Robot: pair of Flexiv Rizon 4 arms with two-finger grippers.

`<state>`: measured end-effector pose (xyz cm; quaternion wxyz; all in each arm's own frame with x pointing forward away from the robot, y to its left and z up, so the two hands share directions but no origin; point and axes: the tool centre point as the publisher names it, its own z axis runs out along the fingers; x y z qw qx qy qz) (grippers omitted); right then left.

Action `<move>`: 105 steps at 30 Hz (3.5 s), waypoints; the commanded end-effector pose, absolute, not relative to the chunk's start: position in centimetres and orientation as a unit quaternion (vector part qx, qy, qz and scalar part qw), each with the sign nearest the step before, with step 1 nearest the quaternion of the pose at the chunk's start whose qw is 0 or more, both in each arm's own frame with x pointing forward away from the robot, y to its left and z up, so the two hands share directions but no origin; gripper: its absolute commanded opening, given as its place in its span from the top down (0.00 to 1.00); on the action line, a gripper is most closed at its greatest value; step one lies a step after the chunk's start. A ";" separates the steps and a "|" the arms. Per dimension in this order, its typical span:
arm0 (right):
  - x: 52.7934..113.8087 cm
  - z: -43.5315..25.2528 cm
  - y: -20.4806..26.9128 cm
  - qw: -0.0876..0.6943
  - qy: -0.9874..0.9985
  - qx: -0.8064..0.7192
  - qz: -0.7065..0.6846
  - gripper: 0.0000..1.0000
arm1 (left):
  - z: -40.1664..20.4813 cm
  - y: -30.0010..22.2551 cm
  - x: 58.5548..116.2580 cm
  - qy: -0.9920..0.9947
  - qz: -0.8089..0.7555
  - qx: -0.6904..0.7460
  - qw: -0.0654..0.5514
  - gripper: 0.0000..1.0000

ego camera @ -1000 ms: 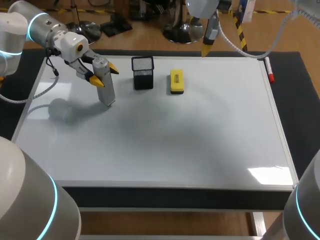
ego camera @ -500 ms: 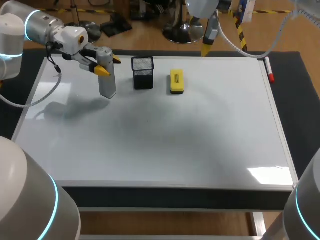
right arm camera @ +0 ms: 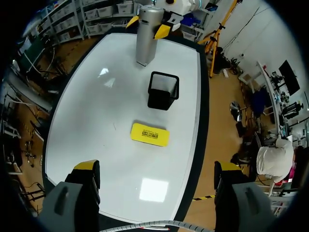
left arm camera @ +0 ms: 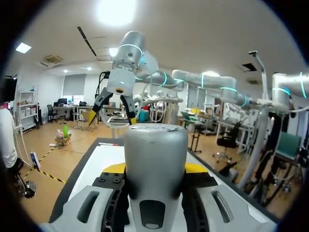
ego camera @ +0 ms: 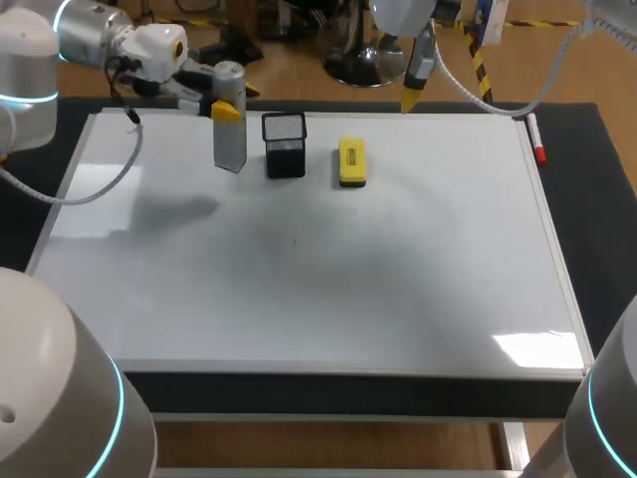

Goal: Pick up the inspection probe, press it on each red-marked spot on the whiteboard one by one, put down the probe, pick up the eraser, and wipe off all the red marks.

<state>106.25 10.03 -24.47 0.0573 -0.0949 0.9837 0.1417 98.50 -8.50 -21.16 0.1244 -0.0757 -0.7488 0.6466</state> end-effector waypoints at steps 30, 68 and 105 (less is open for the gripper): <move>106.4 -24.4 10.0 0.056 0.984 -0.096 0.140 0.00 | -17.5 -14.0 104.3 -0.713 0.697 0.048 -0.053 1.00; 106.4 -24.4 10.0 0.056 0.984 -0.096 0.140 0.00 | -20.9 -15.9 107.4 -0.699 0.714 0.008 -0.038 1.00; 106.4 -24.4 10.0 0.056 0.984 -0.096 0.140 0.00 | -27.7 -15.7 108.2 -0.693 0.720 0.025 -0.020 1.00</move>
